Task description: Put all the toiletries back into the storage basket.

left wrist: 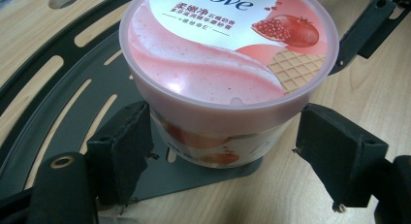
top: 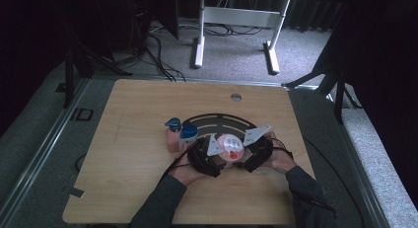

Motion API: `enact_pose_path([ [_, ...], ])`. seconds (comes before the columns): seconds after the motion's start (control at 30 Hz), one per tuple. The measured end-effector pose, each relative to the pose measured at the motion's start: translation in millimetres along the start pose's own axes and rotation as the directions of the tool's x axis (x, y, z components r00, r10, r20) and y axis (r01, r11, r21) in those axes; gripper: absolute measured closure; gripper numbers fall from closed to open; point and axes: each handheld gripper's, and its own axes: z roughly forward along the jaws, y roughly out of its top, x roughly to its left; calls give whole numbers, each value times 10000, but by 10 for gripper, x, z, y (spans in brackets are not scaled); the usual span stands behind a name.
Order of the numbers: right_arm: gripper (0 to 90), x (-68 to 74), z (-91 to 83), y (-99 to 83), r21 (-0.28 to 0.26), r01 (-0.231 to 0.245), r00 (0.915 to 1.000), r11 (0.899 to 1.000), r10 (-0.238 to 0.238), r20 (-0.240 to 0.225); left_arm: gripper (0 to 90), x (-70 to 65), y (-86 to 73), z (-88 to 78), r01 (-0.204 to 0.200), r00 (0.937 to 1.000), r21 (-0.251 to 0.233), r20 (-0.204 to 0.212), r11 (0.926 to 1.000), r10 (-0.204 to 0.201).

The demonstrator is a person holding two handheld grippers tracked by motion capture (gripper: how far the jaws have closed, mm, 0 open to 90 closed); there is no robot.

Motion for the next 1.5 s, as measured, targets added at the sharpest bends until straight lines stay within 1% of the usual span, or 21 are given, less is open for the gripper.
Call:
enact_pose_path([
  [0.07, 101, -21, 1, -2, 14, -20, 10000, 10000, 20, 3, 213, -6, 7, 10, 31, 9999, -12, -122, 10000, -31],
  [0.2, 101, -56, 0, -8, -10, -65, 10000, 10000, 65, -19, 214, -9, 17, 31, 108, 9997, -103, -235, 9999, -110],
  [0.4, 102, -106, -7, -17, 70, -122, 9999, 9999, 122, 14, 215, -43, 55, 68, 68, 9981, -150, -618, 9999, -77],
  [1.0, 103, -264, 49, -41, 274, -573, 9984, 9980, 572, 42, 232, -5, 88, 204, 301, 9940, -120, -1047, 9995, -312],
  [1.3, 106, -310, 48, -45, 382, -563, 9984, 9977, 561, 64, 235, -10, 106, 243, 332, 9921, -157, -1206, 9993, -349],
  [1.33, 105, -315, 48, -43, 401, -568, 9984, 9976, 565, 84, 235, -6, 119, 257, 383, 9911, -154, -1273, 9991, -399],
  [1.5, 106, -364, 46, -50, 435, -694, 9975, 9966, 688, 158, 235, 3, 139, 299, 445, 9896, -158, -1359, 9989, -462],
])
